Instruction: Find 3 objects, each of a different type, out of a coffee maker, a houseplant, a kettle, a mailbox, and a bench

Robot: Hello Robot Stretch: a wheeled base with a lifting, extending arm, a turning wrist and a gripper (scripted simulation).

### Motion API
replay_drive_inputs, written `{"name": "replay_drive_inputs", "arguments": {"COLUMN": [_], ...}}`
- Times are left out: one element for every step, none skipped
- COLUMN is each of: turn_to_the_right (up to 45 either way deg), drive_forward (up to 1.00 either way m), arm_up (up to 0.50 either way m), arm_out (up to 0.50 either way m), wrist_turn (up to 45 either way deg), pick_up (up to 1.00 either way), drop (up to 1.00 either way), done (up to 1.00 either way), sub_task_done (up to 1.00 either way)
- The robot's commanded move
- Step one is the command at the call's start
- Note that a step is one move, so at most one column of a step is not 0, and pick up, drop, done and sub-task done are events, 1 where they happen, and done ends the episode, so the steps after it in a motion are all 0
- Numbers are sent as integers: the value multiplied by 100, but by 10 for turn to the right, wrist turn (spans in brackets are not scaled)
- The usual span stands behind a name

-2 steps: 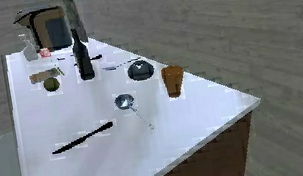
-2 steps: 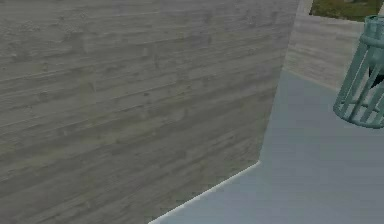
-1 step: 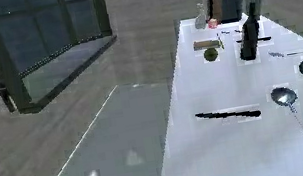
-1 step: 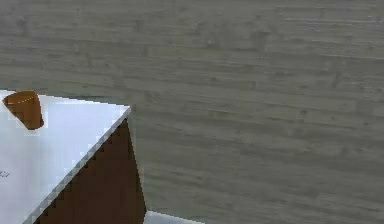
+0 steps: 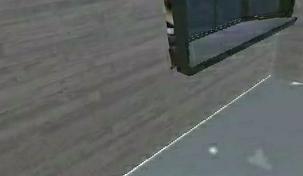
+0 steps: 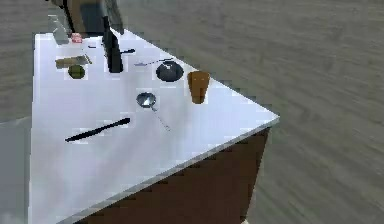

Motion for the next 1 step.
{"name": "replay_drive_inputs", "arguments": {"turn_to_the_right": [-450], "drive_forward": [0], "arm_up": [0], "arm_out": [0], "wrist_turn": [0], "pick_up": [0], "drop": [0], "done": [0], "sub_task_done": [0]}}
